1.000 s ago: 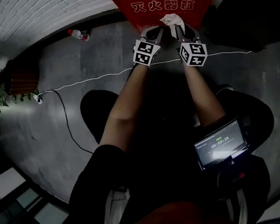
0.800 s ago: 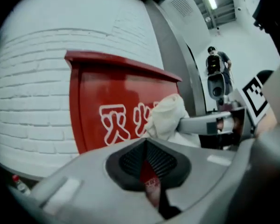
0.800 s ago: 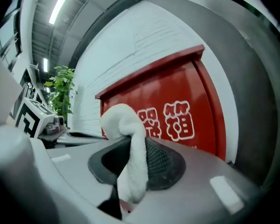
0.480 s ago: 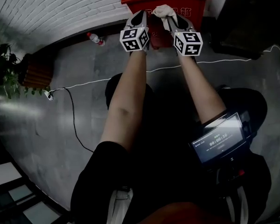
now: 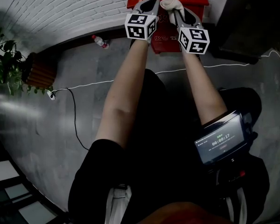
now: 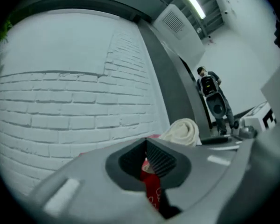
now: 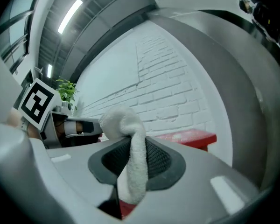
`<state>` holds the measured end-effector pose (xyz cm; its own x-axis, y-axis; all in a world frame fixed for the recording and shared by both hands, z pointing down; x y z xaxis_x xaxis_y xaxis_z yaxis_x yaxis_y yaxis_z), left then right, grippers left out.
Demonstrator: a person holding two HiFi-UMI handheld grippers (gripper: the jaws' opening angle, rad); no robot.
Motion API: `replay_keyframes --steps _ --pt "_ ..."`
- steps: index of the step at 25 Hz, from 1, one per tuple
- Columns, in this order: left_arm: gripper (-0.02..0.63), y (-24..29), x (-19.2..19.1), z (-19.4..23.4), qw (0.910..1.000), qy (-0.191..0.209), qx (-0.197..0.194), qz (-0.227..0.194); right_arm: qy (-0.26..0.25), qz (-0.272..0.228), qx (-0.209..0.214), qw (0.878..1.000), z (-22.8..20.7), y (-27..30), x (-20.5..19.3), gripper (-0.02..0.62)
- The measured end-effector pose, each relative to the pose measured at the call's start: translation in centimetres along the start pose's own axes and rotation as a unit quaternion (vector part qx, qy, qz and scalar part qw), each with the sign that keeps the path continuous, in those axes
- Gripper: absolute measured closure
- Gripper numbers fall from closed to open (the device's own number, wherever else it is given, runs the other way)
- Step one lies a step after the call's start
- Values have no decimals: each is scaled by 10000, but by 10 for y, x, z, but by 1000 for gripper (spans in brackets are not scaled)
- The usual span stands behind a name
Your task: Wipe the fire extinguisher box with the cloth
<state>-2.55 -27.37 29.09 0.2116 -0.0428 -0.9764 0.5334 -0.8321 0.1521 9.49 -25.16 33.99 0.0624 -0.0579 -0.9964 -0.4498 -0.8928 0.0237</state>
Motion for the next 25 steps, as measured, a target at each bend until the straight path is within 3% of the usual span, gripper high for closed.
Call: replay_keyframes --steps 6,12,17,22,25 --pt "607 14 66 -14 9987 255 -432 -58 -1131 -171 -381 9927 -37 -8 82 506" --pt "607 20 97 -1 9991 188 -388 -11 -1778 411 -143 9831 -66 9 141 505" --pt "606 38 103 19 9991 76 -424 18 -2618 794 -312 9613 -79 39 163 505" --pt "606 62 112 30 9981 429 -382 219 -3323 1050 -414 9364 -76 71 169 505" --pt "606 83 111 33 9970 545 -464 296 -3980 1438 -497 9047 -85 95 156 505"
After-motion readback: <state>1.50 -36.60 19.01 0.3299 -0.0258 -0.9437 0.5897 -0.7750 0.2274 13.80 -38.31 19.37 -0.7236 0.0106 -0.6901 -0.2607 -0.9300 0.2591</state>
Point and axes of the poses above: the fingertips, and each gripper's own axes: y forward along the fingers, z to its left, x out of its top, the point moved 5 cm from there along -y, backward along the fingers, and after that the axes turned 11 degrees about z, right-handed, at the moved point
